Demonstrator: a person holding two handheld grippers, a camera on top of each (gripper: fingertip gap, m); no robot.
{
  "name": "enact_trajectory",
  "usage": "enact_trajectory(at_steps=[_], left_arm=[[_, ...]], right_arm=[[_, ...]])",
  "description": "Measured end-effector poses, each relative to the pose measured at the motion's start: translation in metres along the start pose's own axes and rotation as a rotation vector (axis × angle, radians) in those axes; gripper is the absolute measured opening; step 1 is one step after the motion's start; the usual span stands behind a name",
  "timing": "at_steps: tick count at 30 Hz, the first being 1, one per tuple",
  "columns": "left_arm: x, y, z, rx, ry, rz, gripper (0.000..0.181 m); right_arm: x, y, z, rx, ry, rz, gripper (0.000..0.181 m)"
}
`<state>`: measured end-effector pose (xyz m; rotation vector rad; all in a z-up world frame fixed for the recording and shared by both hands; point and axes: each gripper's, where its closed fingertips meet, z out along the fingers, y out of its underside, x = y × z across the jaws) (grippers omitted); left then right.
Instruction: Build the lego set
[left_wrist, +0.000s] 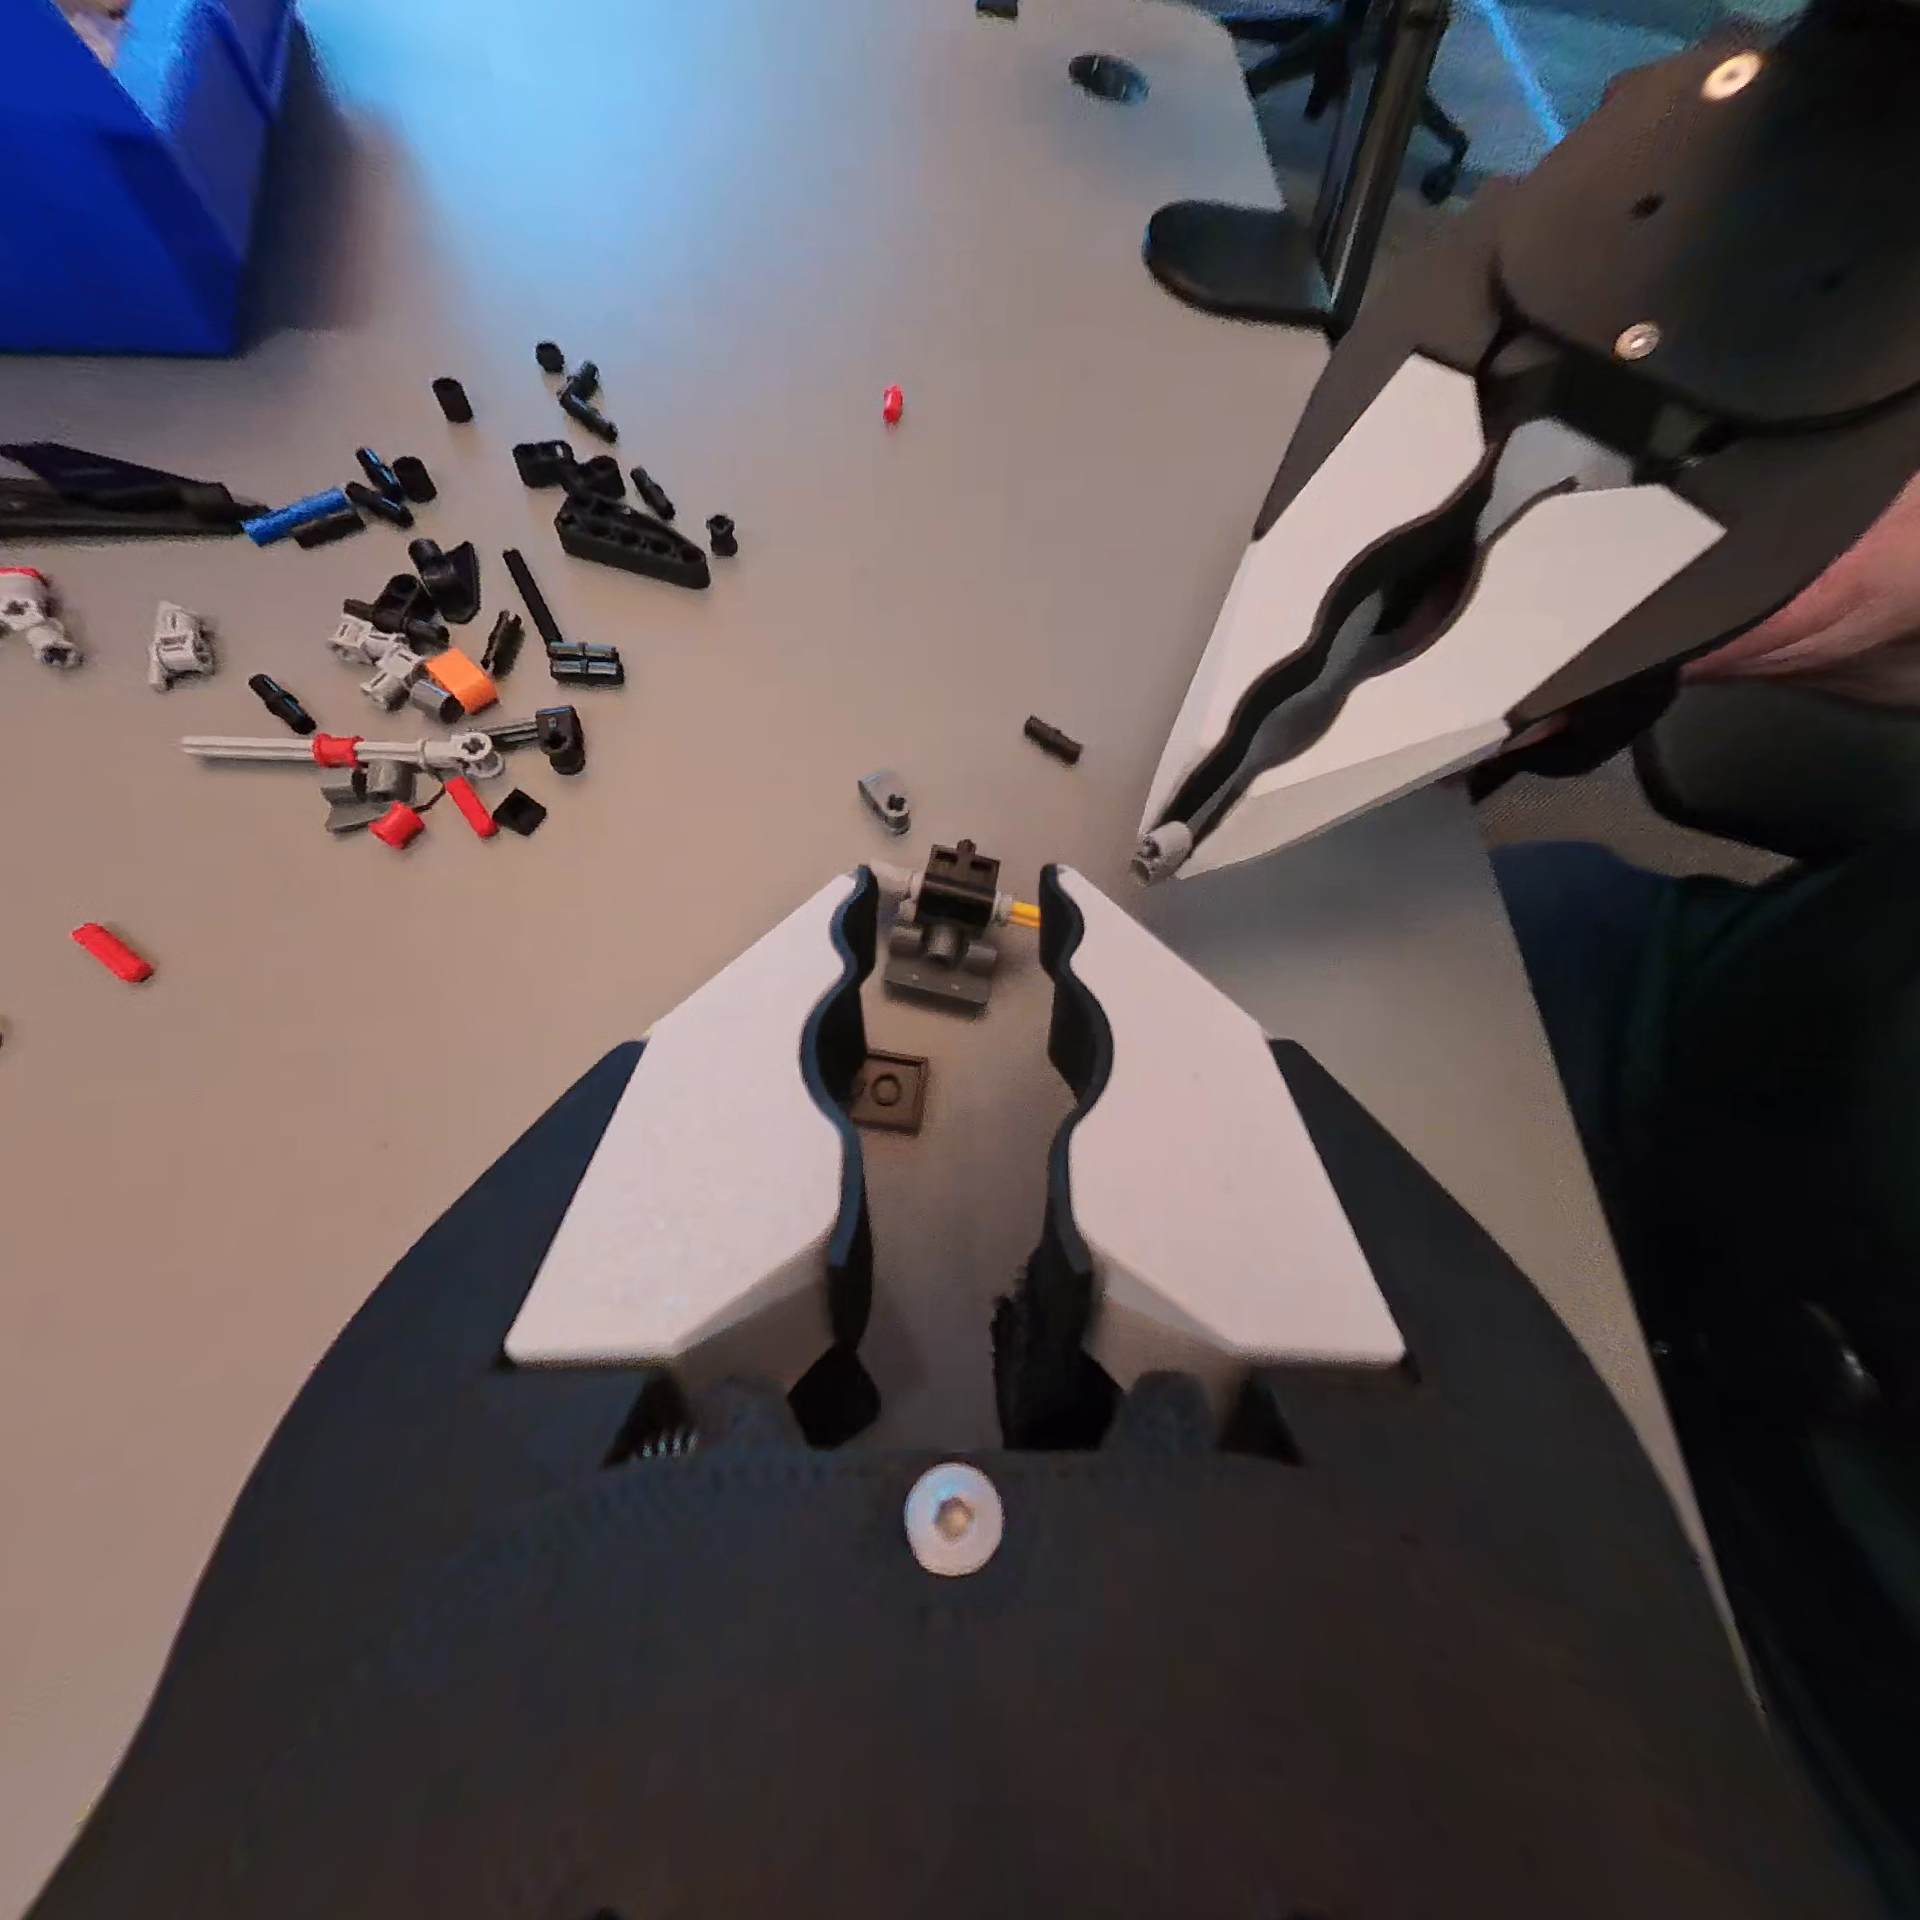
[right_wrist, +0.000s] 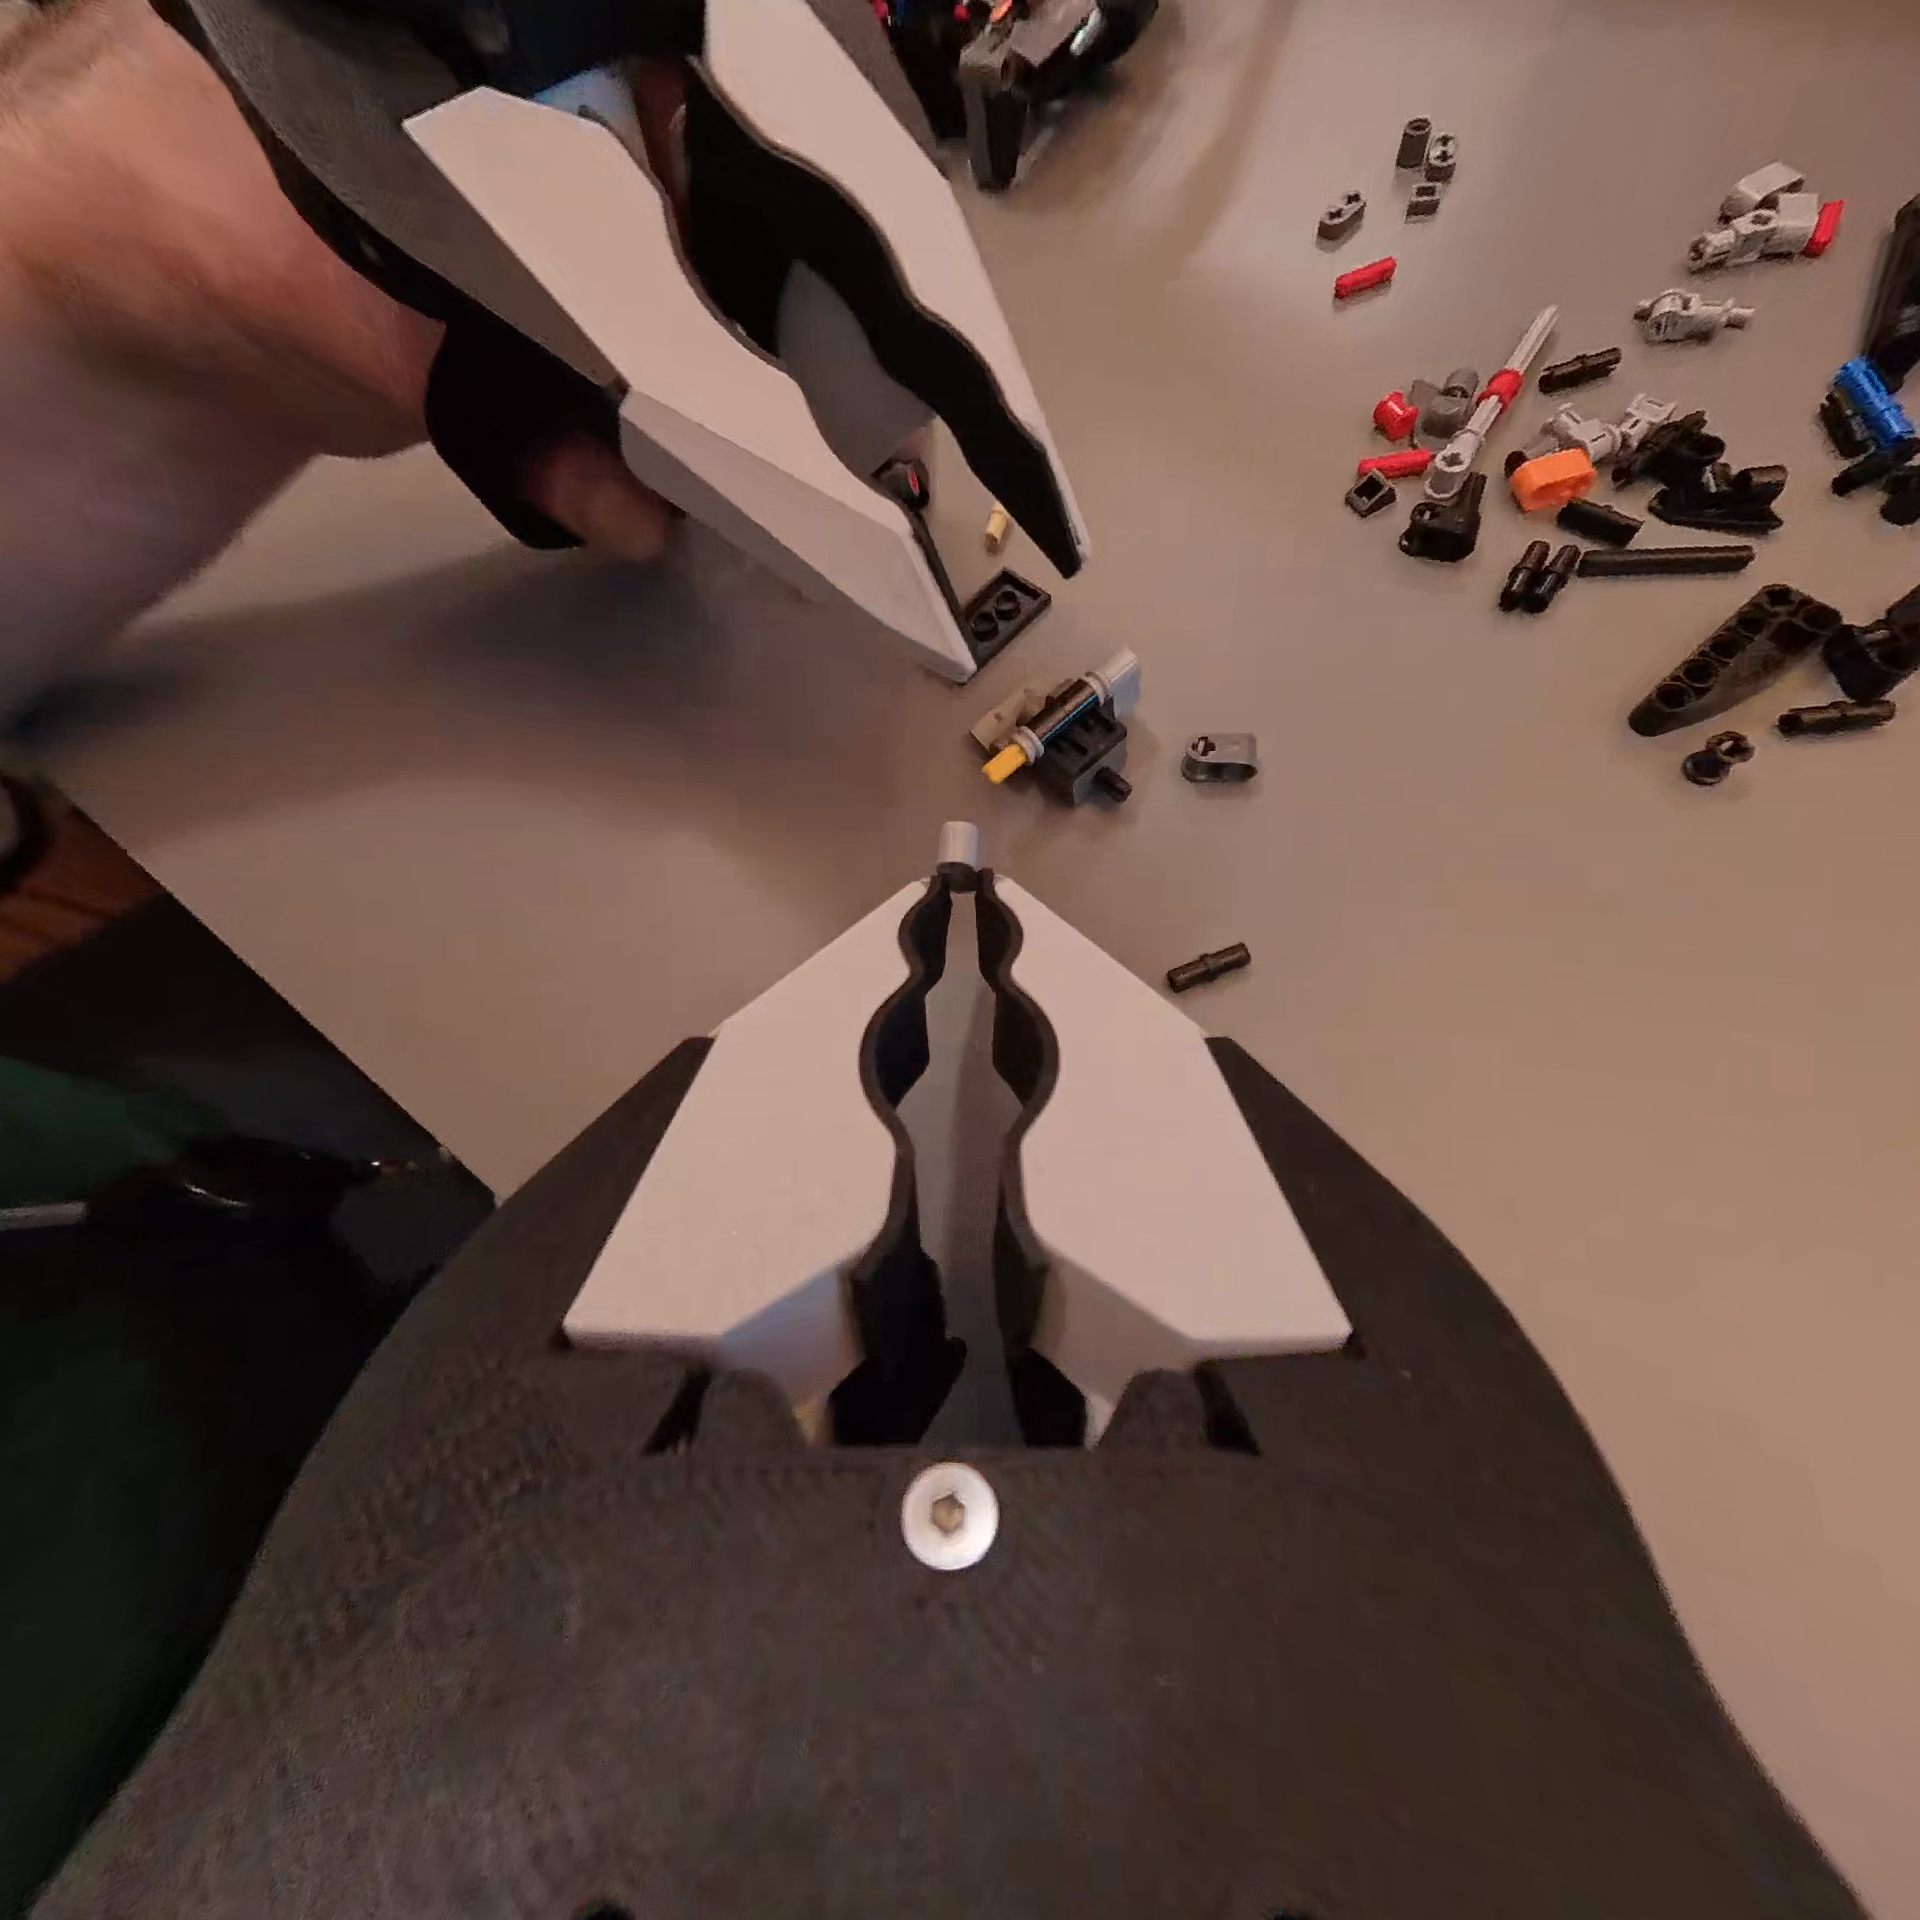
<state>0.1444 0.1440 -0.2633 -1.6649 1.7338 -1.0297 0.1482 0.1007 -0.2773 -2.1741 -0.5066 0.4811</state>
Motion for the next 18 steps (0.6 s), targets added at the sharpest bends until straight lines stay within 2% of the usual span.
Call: enact_trajectory(at_steps=[5,12,18], left_arm=[[-0.010,0.008,0.002,-0.050,-0.016,0.027,0.029],[-0.007,0.013,0.013,-0.138,0.060,0.123,0.039],[-0.004,0.015,0.025,-0.144,0.065,0.122,0.031]], right_arm=[[0.004,0.002,0.004,-0.014,0.016,-0.006,0.003],[0.006,0.004,0.007,-0.034,0.025,-0.011,0.004],[0.009,0.006,0.008,-0.052,0.037,-0.023,0.004]])
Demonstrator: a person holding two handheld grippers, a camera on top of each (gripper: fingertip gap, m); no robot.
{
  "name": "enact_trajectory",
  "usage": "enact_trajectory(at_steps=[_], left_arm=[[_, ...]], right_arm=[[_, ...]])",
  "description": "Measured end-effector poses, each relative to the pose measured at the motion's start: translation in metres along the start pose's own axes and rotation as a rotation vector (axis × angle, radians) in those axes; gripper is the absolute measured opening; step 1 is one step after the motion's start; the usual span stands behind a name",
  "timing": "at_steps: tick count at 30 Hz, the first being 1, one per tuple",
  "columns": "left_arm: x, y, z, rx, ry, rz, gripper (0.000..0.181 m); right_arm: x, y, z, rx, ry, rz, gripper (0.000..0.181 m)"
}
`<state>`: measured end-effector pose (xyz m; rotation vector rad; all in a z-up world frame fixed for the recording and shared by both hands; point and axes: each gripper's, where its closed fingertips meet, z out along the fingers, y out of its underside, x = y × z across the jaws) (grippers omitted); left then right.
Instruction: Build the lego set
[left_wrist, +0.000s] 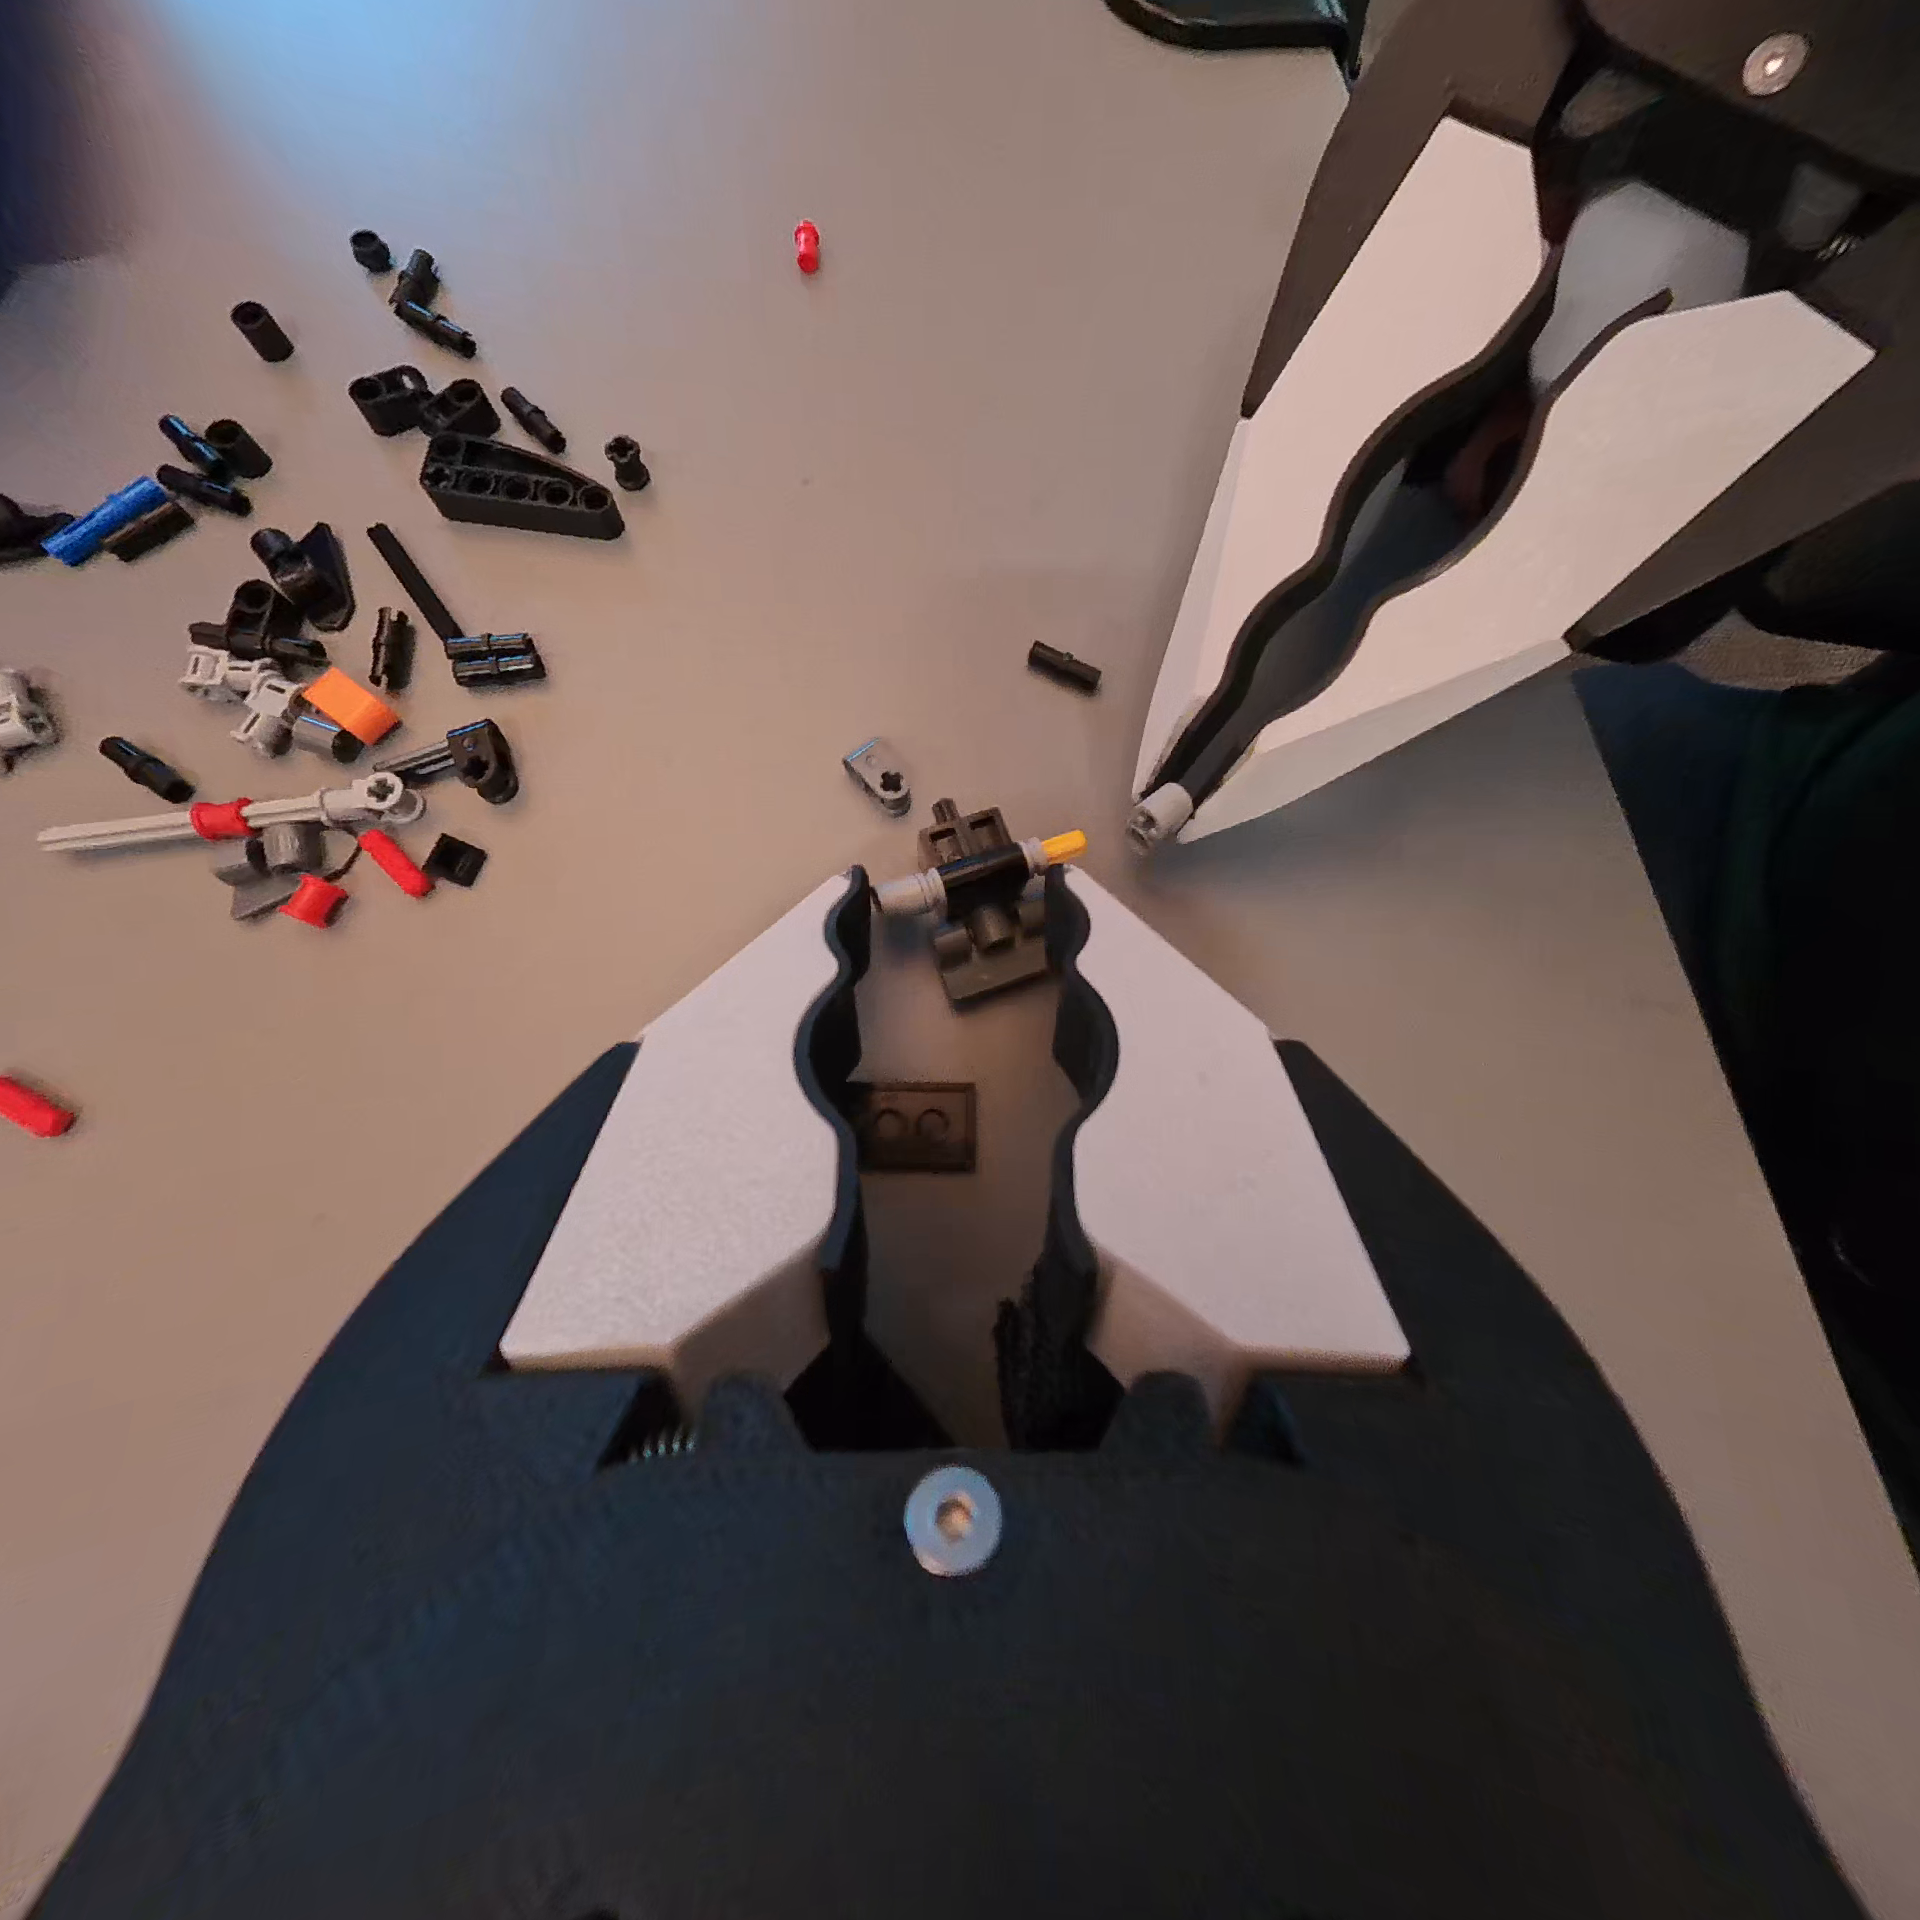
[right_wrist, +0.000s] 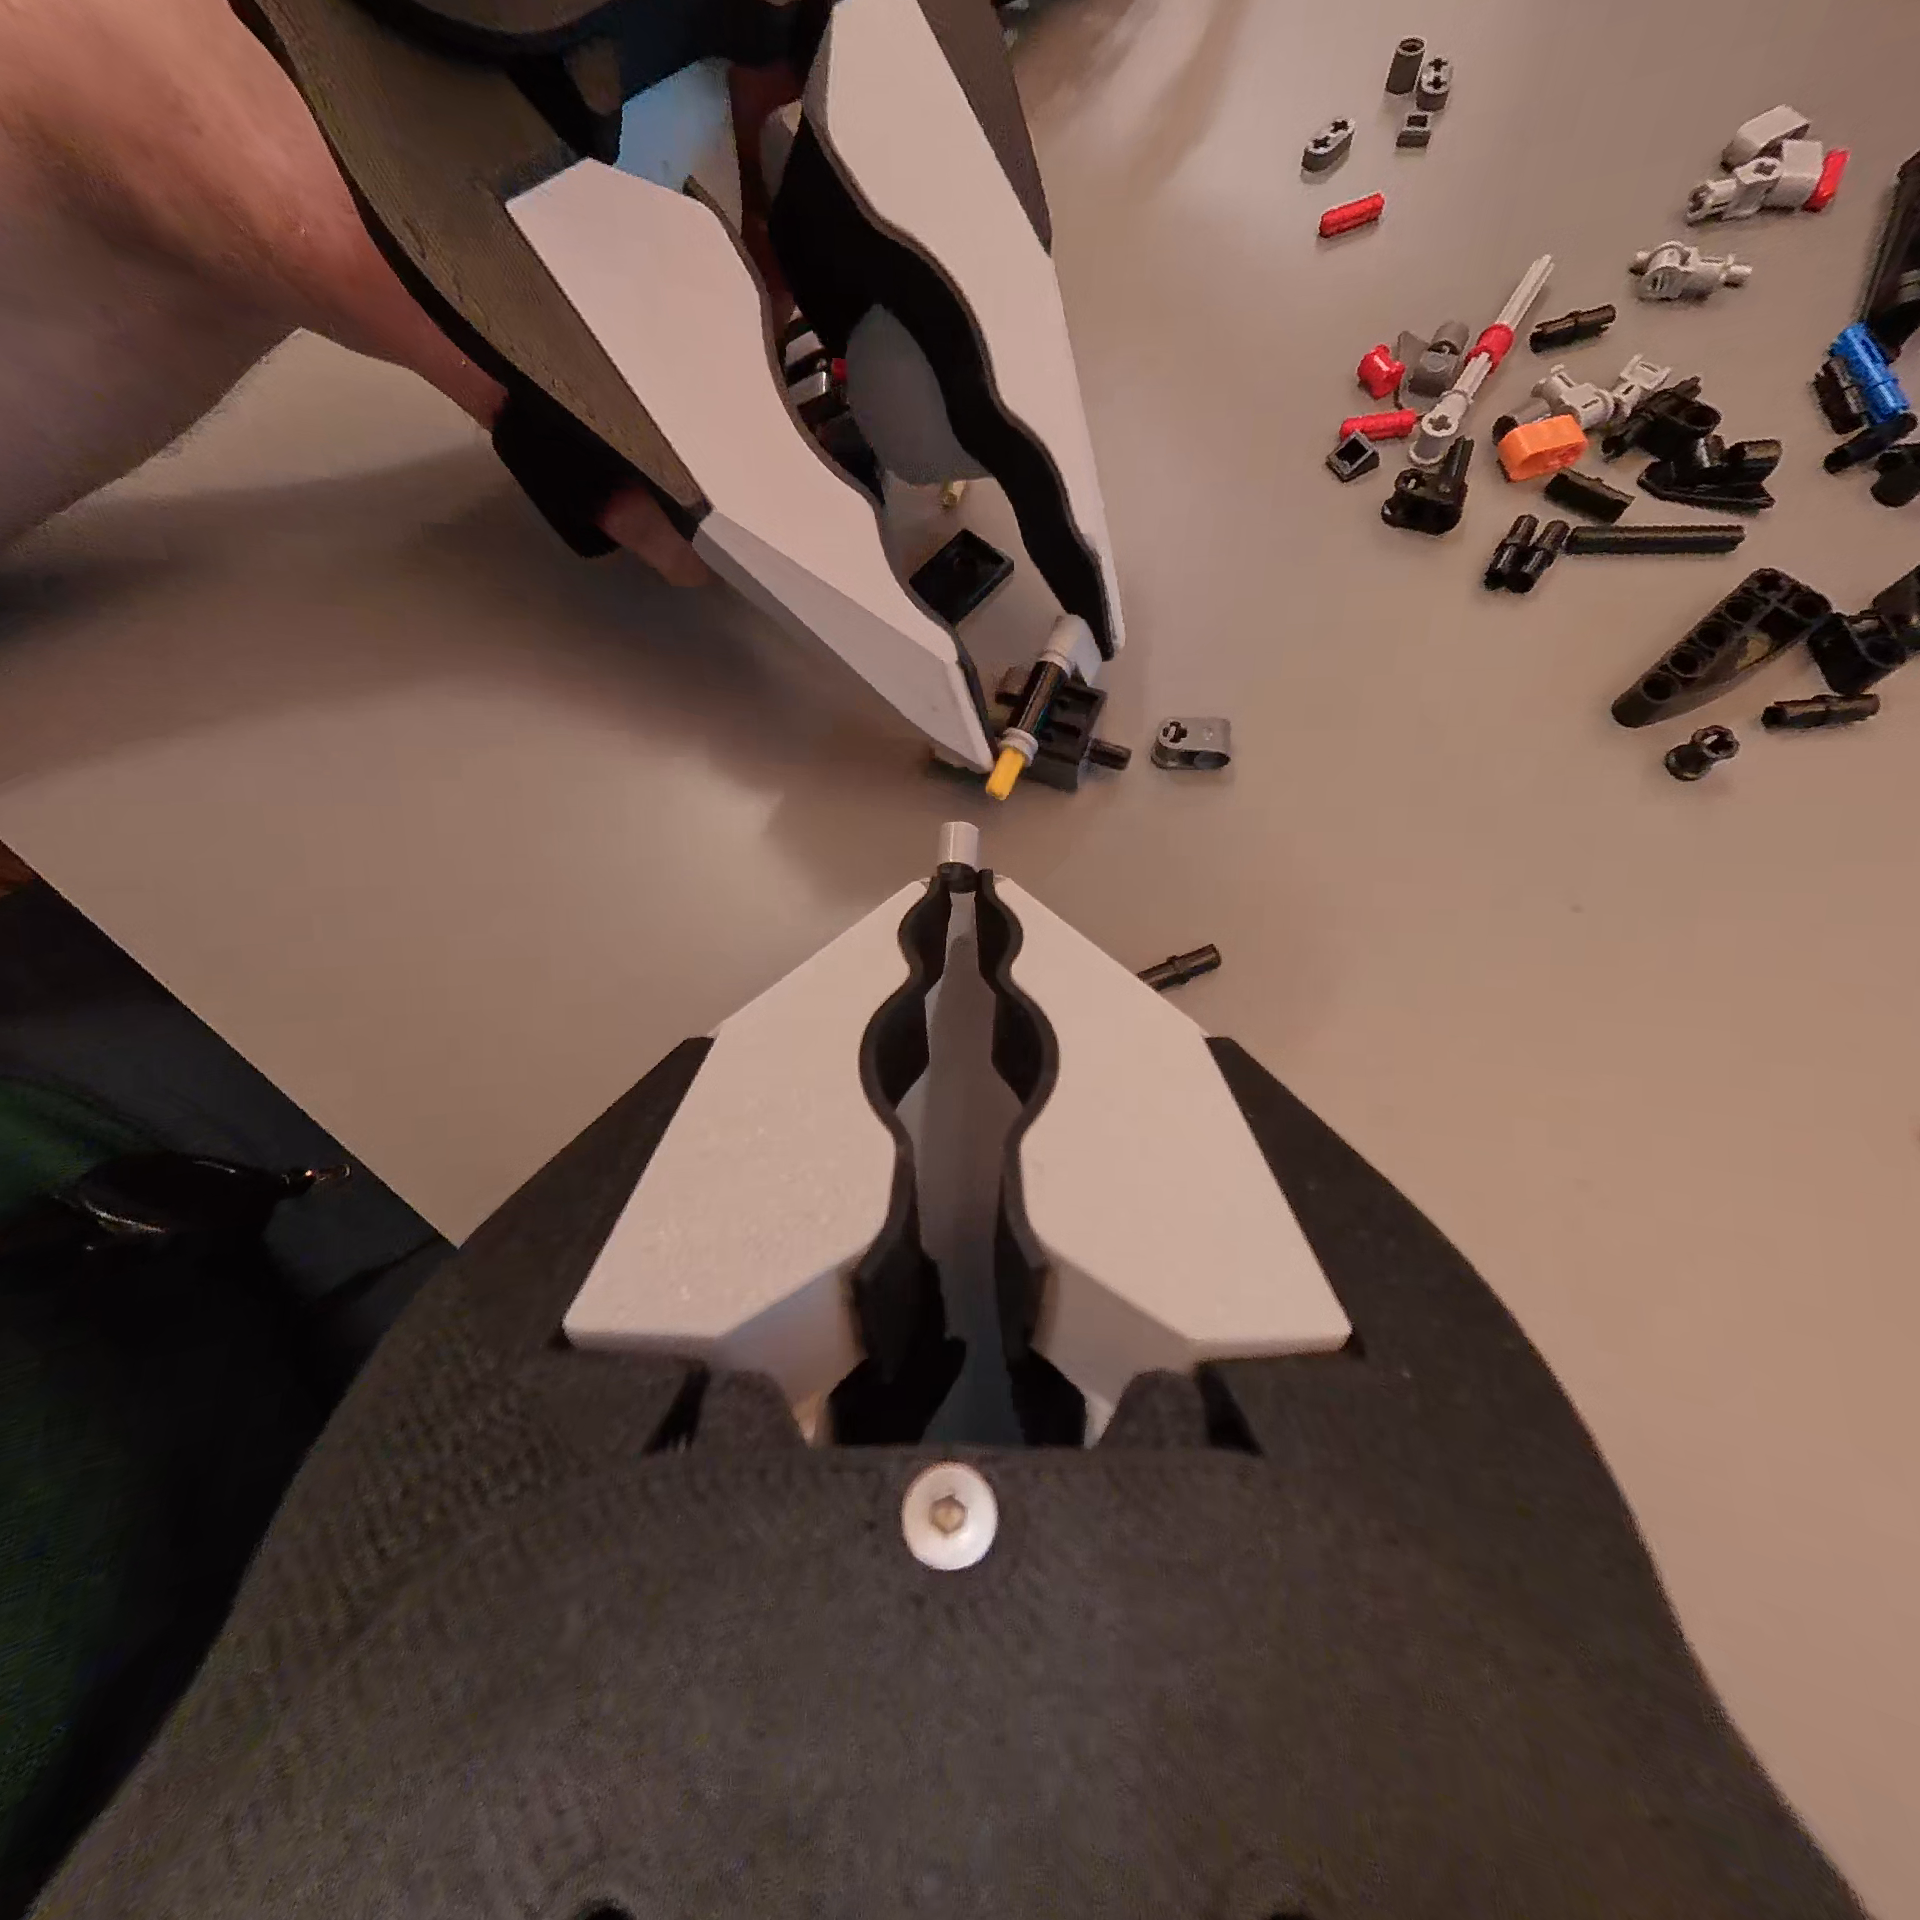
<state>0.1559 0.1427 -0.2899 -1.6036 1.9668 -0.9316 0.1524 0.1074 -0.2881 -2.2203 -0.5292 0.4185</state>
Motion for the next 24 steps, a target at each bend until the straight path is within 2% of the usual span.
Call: enact_trajectory(at_steps=[2,12,24], left_arm=[[0.005,-0.001,0.001,0.011,0.014,-0.020,0.031],[0.002,-0.004,0.005,0.044,-0.138,-0.132,0.031],[-0.001,-0.004,0.005,0.050,-0.179,-0.171,0.031]], right_arm=[[0.002,0.001,0.000,-0.008,0.009,-0.015,0.004],[0.018,0.003,0.000,-0.039,0.040,-0.059,0.003],[0.018,0.002,0.005,-0.048,0.048,-0.034,0.003]])
